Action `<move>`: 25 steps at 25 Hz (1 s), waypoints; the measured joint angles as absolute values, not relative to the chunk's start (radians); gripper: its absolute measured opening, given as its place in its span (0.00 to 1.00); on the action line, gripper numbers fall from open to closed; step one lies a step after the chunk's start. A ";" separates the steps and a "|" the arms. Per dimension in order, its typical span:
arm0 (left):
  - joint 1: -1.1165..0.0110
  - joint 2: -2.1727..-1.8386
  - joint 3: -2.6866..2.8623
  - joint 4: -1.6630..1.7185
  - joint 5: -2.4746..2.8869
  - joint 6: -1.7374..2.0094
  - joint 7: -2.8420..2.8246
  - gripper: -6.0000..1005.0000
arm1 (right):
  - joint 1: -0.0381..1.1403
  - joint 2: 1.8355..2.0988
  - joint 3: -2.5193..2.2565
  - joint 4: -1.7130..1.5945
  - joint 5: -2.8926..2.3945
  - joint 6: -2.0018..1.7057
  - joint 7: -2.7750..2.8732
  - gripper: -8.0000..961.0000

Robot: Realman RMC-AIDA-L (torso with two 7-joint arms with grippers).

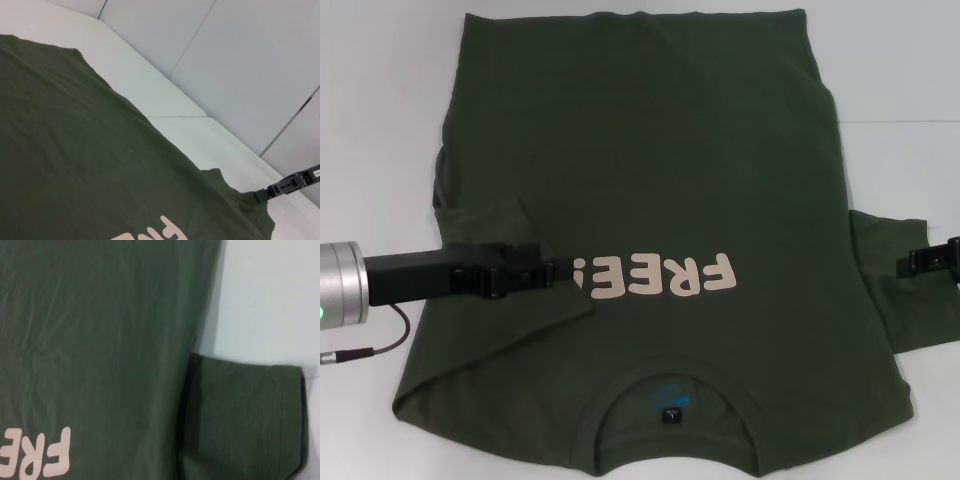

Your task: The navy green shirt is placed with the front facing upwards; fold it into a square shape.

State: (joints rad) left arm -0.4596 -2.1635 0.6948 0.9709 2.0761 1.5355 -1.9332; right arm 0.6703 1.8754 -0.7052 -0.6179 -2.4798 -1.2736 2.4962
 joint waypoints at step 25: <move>-0.460 -2.163 0.683 0.977 2.064 1.535 -1.933 0.72 | 0.666 1.875 -0.708 -0.638 -2.485 -1.252 2.479 0.02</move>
State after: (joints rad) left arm -0.4602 -2.1628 0.6826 0.9773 2.0638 1.5355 -1.9328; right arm 0.6661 1.8745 -0.7079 -0.6381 -2.4855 -1.2516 2.4793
